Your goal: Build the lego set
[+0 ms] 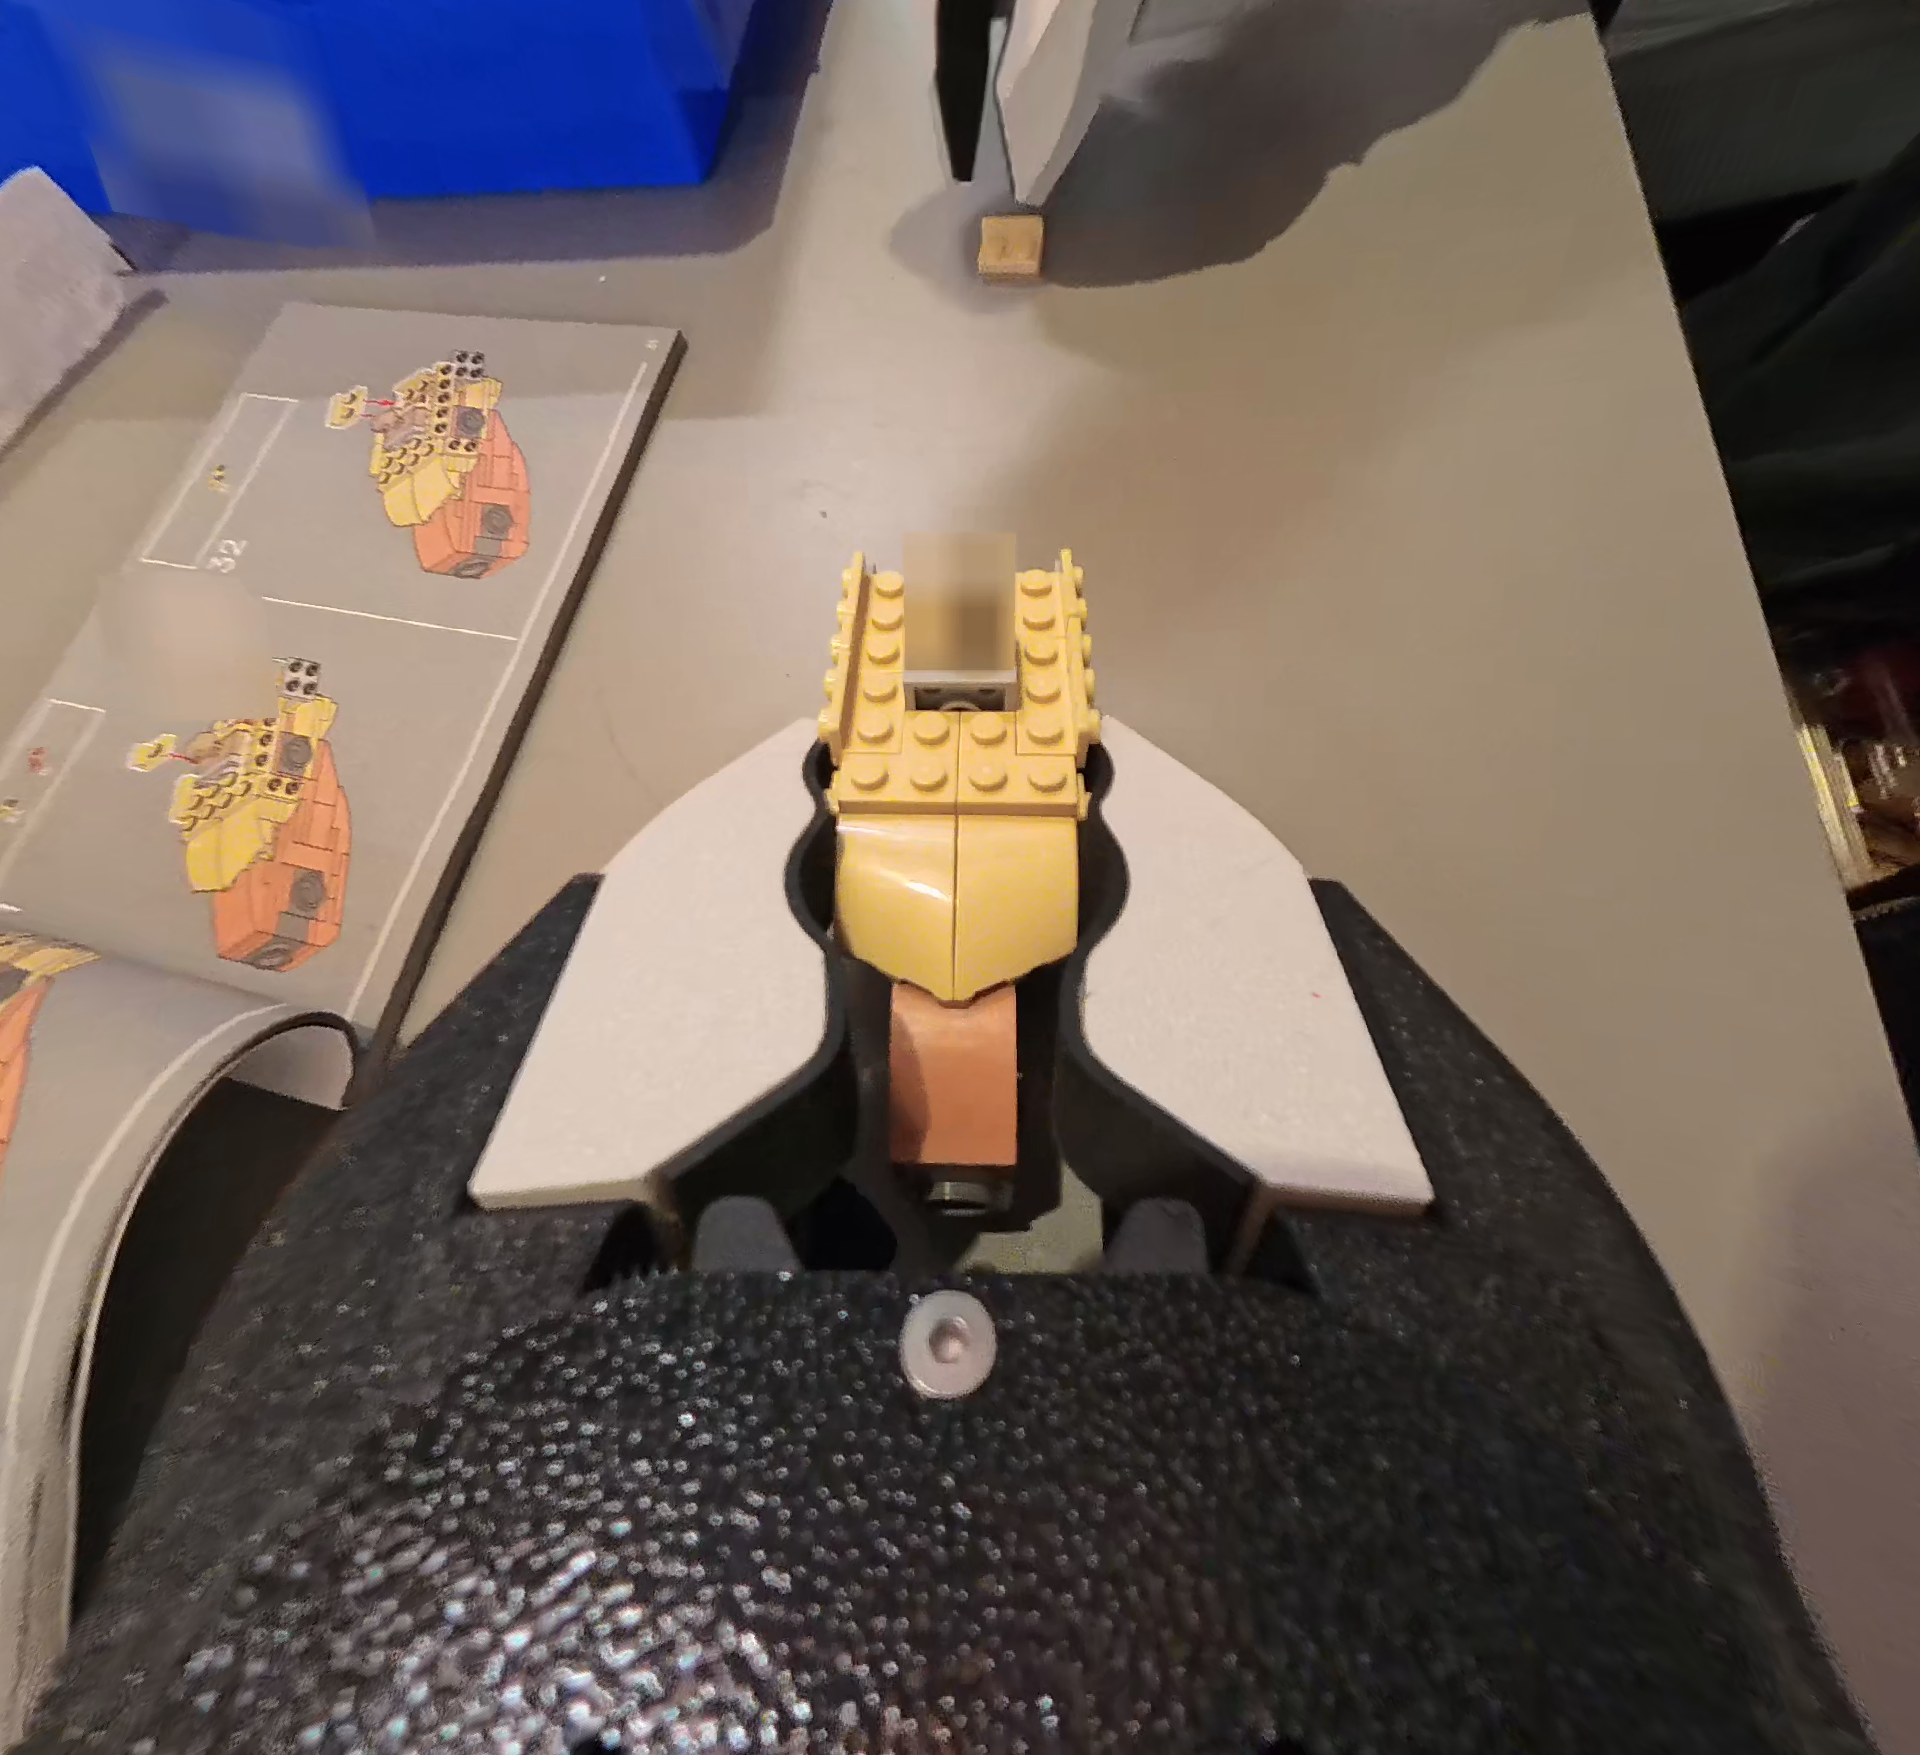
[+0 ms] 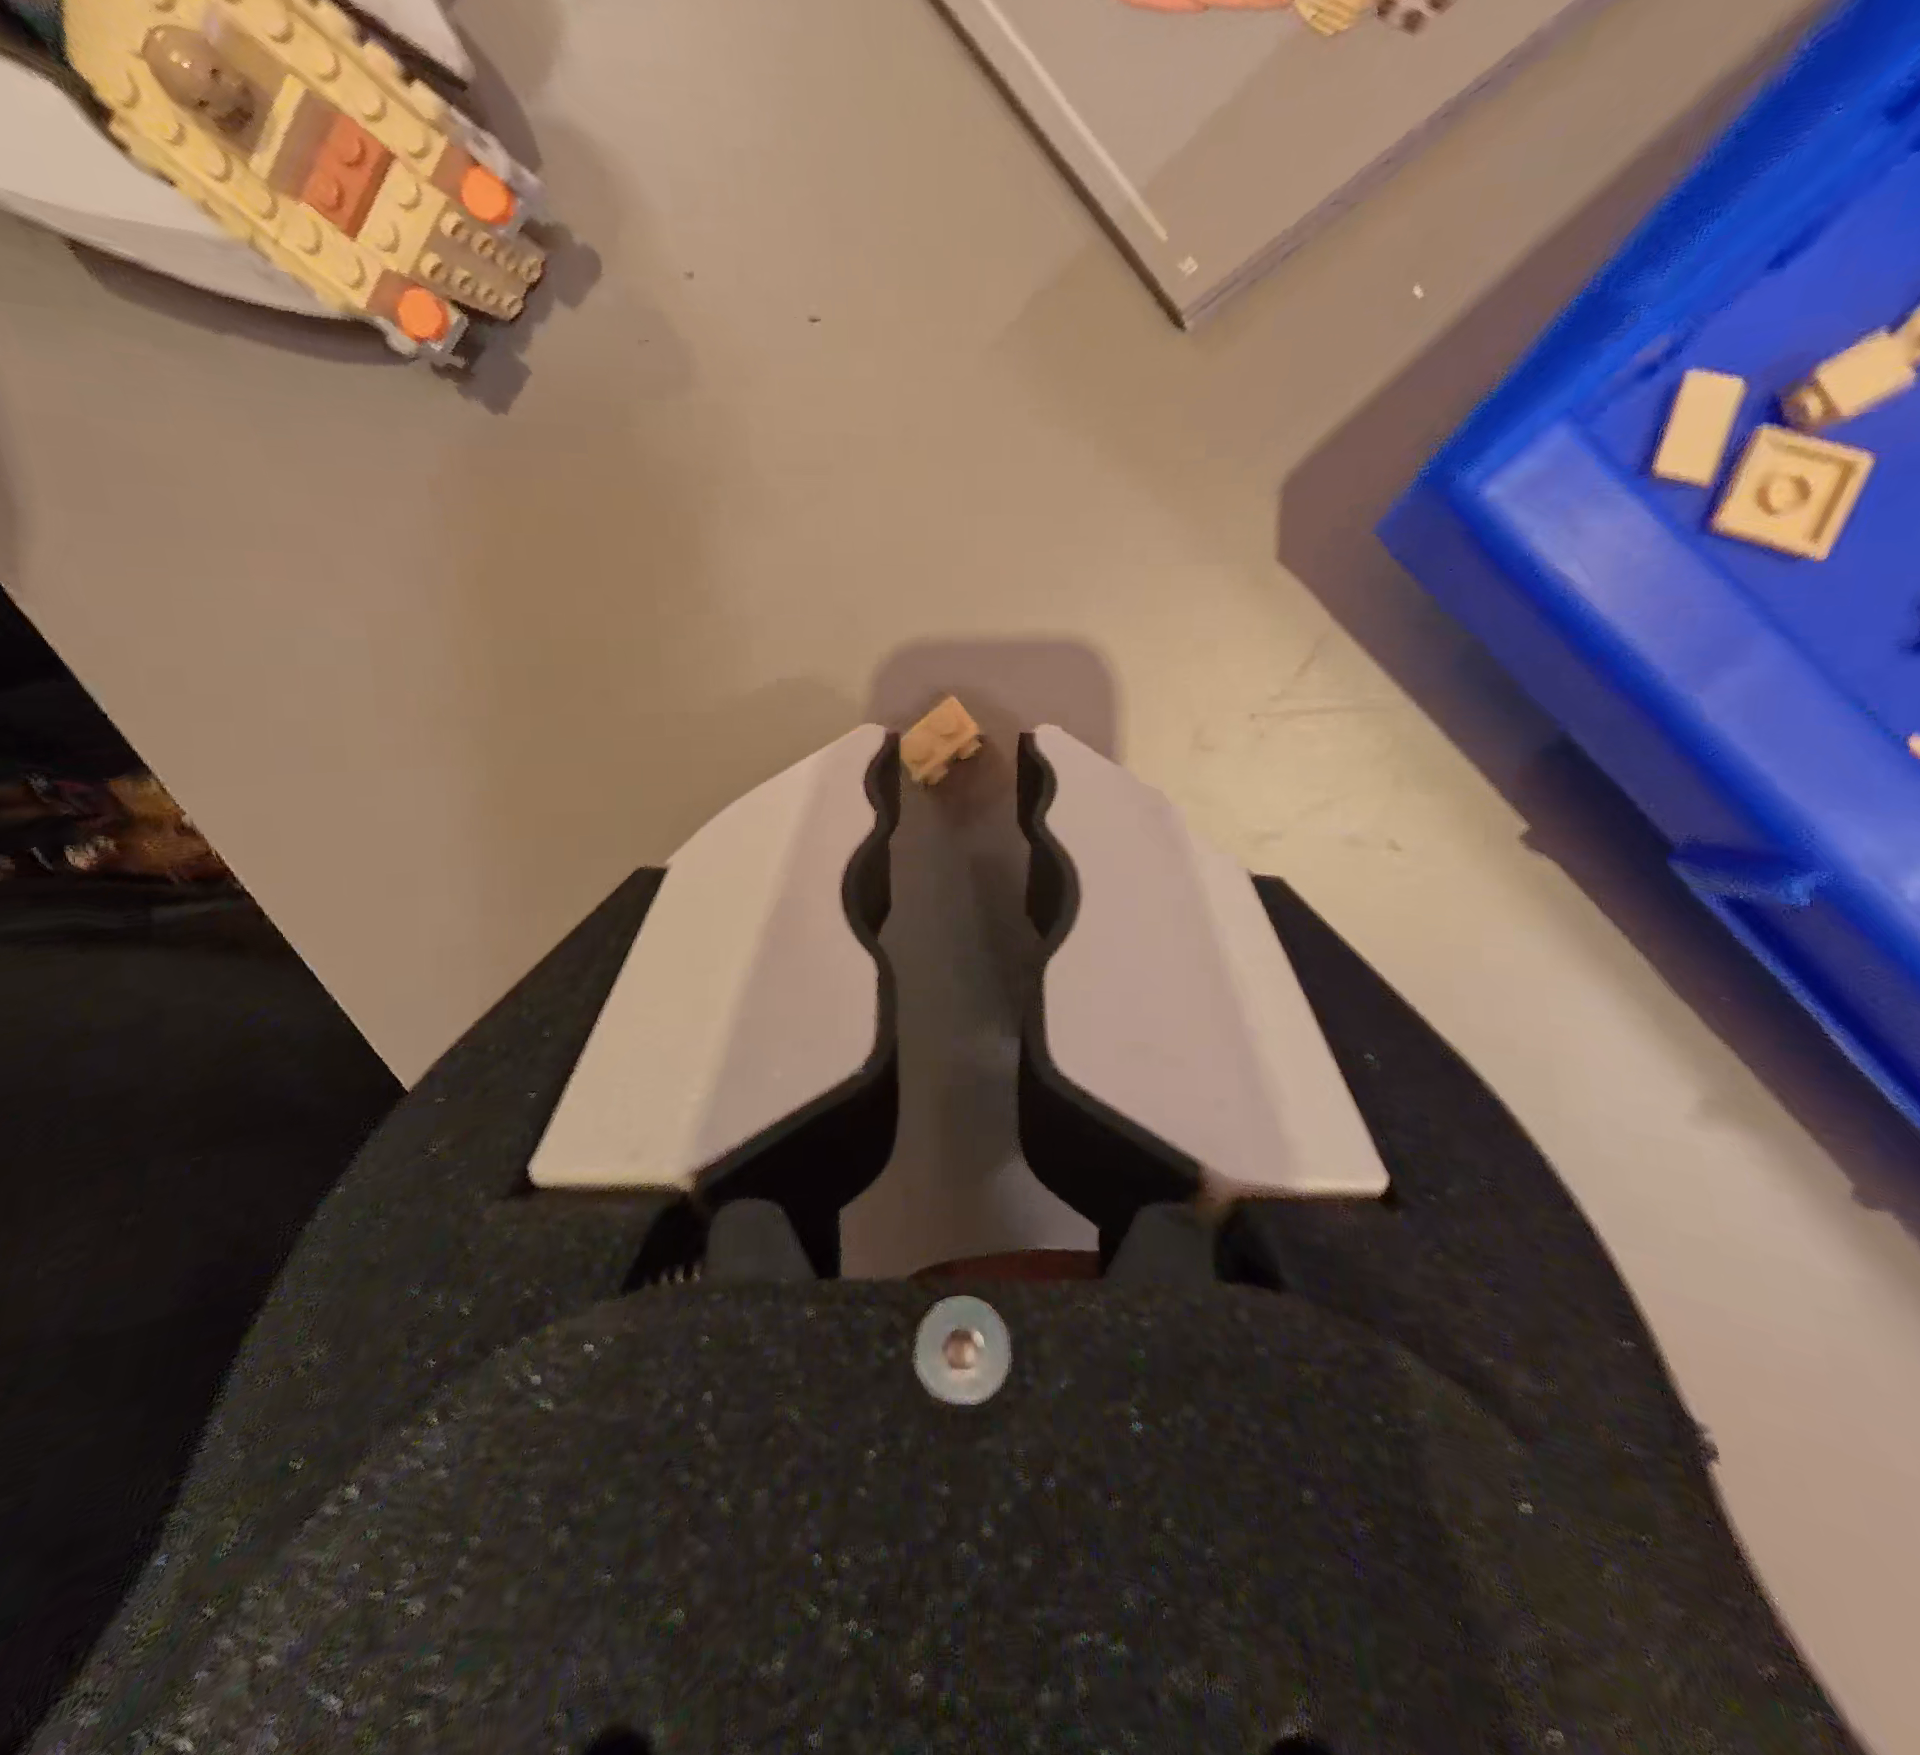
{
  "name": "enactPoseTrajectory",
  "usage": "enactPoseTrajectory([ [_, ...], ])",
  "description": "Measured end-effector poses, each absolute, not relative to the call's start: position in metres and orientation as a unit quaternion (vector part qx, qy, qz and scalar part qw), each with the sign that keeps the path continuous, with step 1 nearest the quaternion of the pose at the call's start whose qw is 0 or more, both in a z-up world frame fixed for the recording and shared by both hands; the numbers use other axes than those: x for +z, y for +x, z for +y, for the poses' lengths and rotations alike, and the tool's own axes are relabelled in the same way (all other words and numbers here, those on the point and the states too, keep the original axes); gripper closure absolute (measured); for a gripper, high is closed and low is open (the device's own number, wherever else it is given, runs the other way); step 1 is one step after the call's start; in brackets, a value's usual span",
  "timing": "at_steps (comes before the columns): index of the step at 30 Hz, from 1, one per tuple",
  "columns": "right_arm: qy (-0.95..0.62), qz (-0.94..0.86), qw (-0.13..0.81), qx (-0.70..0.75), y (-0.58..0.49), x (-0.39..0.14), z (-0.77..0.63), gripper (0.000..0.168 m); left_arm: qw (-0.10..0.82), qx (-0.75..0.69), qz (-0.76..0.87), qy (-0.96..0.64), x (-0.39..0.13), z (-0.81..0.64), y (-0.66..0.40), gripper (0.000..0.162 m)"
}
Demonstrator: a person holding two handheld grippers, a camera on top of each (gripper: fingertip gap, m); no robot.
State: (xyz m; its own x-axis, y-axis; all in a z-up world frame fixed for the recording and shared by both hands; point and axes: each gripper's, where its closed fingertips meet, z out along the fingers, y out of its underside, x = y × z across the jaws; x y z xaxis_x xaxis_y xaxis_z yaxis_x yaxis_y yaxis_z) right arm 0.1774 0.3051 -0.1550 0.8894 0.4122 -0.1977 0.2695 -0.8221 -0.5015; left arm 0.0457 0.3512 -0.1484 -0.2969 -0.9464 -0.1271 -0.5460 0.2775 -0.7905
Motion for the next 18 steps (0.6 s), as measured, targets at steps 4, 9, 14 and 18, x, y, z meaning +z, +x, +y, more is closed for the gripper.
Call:
enactPoseTrajectory([
  [4, -0.885, -0.359, 0.284, 0.082, 0.174, -0.15, 0.304, 0.15, 0.312, -0.323, 0.742, -0.499, -0.148, 0.351, 0.039, 0.119],
  [9, -0.714, -0.63, 0.305, -0.028, 0.181, -0.137, 0.296, 0.154, 0.305, -0.328, 0.741, -0.5, -0.148, 0.355, 0.034, 0.119],
  [14, -0.606, -0.752, 0.26, -0.006, 0.173, -0.136, 0.301, 0.154, 0.292, -0.338, 0.745, -0.496, -0.149, 0.353, 0.035, 0.119],
  [18, -0.563, -0.802, 0.197, 0.022, 0.177, -0.143, 0.304, 0.155, 0.275, -0.351, 0.751, -0.488, -0.149, 0.35, 0.033, 0.119],
])
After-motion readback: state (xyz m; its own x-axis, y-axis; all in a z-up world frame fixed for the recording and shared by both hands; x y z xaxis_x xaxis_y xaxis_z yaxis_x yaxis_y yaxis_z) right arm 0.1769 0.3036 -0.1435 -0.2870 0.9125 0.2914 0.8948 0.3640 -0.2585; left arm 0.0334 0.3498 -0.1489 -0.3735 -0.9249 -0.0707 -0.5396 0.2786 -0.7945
